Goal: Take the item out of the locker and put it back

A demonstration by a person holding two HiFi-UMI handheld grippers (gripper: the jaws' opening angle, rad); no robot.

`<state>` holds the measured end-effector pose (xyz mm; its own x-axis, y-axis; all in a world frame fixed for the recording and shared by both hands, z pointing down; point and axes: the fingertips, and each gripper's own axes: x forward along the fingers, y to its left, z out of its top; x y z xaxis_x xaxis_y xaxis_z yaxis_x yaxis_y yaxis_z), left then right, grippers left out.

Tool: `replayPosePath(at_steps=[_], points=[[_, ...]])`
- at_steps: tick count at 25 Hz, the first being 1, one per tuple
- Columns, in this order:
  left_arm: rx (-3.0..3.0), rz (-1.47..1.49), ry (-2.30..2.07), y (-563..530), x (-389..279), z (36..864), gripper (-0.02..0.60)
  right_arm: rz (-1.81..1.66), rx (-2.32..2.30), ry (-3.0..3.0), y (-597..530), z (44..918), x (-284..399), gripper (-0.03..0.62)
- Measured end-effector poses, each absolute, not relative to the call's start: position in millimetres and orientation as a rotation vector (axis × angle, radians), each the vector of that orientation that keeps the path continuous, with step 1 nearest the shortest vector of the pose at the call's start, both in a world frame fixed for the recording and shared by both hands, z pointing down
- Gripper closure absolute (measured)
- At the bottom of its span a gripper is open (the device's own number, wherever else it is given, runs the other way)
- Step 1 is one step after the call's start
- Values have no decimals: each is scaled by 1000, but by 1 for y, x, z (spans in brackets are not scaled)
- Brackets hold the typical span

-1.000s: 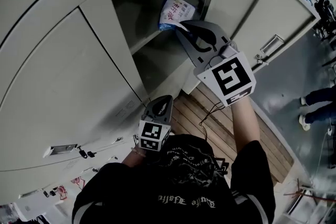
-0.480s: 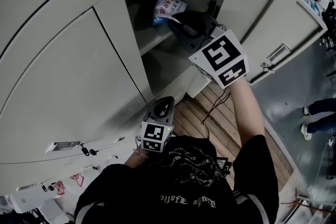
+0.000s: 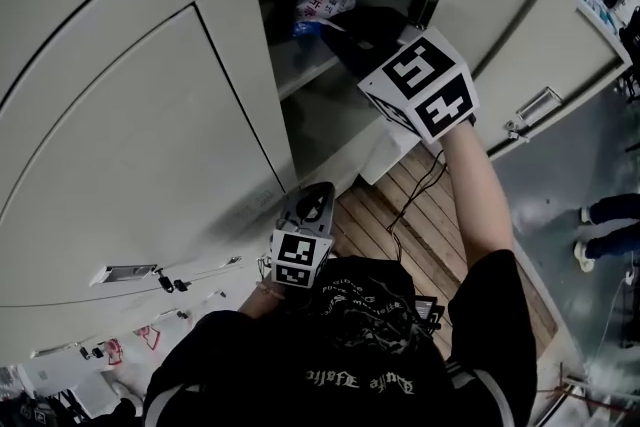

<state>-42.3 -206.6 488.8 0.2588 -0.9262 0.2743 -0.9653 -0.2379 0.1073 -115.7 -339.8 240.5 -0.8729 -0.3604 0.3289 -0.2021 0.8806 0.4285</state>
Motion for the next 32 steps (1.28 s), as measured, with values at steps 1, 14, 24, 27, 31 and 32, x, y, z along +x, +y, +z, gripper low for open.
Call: replayPosePath(at_steps=[1, 14, 24, 27, 31, 32], points=[[2278, 223, -1757, -206, -43, 489, 575, -544, 410, -2639, -340, 241, -116, 557], [2271, 227, -1747, -203, -46, 491, 575, -604, 441, -2603, -336, 246, -120, 526], [2266, 219, -1743, -198, -47, 492, 575, -562, 446, -2710, -324, 235, -117, 382], [2270, 223, -1738, -196, -47, 493, 575, -552, 504, -2762, -323, 226, -111, 378], [2278, 224, -1732, -194, -46, 493, 575, -524, 598, -2814, -324, 219, -98, 378], [2281, 223, -1732, -194, -46, 492, 575, -516, 620, -2825, -324, 218, -95, 377]])
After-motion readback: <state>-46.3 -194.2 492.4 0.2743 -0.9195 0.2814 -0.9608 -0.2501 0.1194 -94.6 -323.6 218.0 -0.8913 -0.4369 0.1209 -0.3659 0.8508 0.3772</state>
